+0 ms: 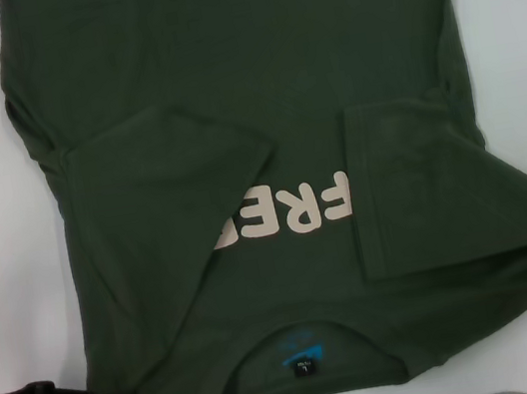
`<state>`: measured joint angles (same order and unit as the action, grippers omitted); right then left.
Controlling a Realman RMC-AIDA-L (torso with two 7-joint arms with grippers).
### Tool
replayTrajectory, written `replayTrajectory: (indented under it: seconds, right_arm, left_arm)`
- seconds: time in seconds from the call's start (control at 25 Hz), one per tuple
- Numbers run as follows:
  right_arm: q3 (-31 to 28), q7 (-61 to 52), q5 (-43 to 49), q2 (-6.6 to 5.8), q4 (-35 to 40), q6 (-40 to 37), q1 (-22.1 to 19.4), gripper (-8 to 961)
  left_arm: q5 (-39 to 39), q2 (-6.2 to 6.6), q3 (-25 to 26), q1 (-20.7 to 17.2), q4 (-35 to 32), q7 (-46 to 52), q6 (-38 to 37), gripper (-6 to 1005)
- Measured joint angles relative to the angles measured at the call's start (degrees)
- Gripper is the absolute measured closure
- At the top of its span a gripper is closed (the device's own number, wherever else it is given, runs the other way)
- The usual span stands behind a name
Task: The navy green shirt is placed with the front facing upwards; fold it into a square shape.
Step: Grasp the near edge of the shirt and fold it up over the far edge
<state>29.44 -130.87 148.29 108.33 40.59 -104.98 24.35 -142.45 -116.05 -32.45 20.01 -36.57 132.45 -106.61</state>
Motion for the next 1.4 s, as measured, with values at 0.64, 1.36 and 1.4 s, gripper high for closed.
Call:
replayTrajectory:
  seconds: [0.64, 1.36, 1.4]
  right_arm:
    - [-0.78, -1.01, 1.13, 0.49, 4.44, -2.25, -0.13, 951]
    - [-4.55, -1.32, 0.61, 0.42, 5.38, -2.77, 4.1, 951]
    - [-4.61, -1.31, 0.53, 0.42, 5.38, -2.77, 4.35, 951]
  left_arm:
    - [-0.28, 0.52, -0.17, 0.77, -0.28, -0.79, -0.97, 956]
    - [0.46, 0.16, 0.03, 8.02, -1.14, 0.74, -2.3, 956]
    - [0.46, 0.09, 0.03, 8.77, -1.14, 1.06, -2.39, 956]
